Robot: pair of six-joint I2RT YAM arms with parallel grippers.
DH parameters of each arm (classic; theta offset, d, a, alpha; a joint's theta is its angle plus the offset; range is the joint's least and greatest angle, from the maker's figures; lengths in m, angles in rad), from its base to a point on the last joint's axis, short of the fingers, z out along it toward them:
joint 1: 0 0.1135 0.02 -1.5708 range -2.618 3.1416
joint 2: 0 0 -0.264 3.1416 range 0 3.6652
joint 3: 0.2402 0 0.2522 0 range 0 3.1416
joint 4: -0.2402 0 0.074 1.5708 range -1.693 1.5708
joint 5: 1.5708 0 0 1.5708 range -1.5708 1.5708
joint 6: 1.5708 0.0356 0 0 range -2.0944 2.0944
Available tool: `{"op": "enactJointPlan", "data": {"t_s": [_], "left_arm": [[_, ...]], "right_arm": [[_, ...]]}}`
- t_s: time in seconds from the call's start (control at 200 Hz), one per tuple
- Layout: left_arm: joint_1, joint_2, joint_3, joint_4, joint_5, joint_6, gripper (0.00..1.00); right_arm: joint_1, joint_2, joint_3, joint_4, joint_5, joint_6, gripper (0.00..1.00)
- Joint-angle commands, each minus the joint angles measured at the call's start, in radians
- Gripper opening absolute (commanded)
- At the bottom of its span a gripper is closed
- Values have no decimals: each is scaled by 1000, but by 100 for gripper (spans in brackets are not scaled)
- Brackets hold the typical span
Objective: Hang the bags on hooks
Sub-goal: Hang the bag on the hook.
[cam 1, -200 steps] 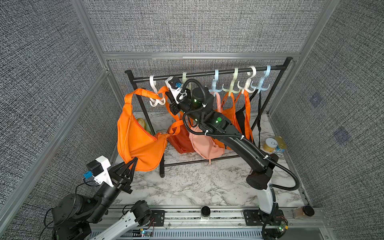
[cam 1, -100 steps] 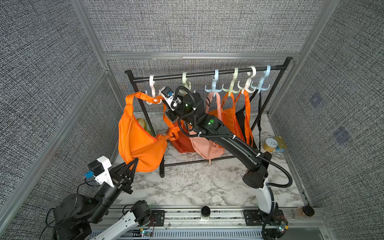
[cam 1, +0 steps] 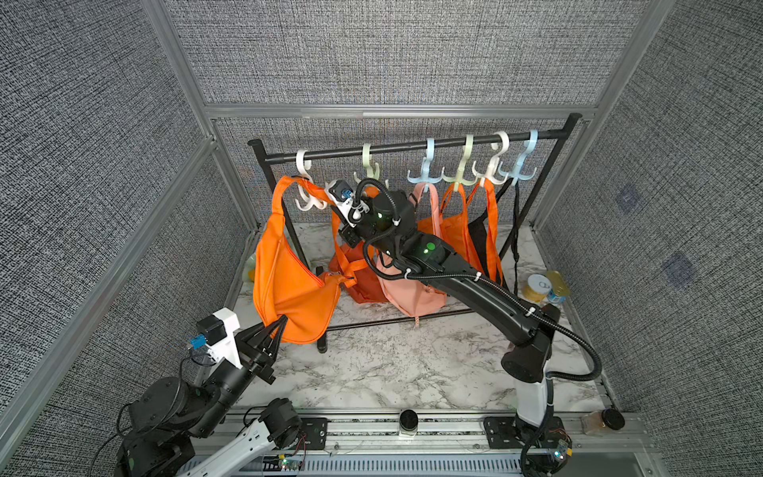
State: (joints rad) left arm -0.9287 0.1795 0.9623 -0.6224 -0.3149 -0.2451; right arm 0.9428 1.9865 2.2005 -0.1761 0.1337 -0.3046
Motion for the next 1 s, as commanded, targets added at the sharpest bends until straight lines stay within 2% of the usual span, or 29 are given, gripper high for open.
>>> {"op": "enactJointPlan", "data": {"t_s": [0.0,0.065,0.15,0.32,0.51,0.715,0.991], "left_arm": [[0,10,0,15,1,-25,0],[1,19,-1,4,2,-35,0],[0,26,4,-12,-2,-42,0],[0,13,7,-17,-10,-51,0],[1,6,5,-26,-16,-57,0],[1,-8,-9,-23,-20,-74,0],[1,-37,-116,17,10,-130,0]], "right_arm": [[1,16,38,7,7,-10,26],[1,34,63,1,7,-4,41],[0,65,122,-20,9,-1,44],[-4,112,223,-49,19,-13,45],[-10,119,246,-49,12,-21,42],[-9,103,190,-45,-6,-13,41],[-10,49,93,-6,0,-12,41]]}}
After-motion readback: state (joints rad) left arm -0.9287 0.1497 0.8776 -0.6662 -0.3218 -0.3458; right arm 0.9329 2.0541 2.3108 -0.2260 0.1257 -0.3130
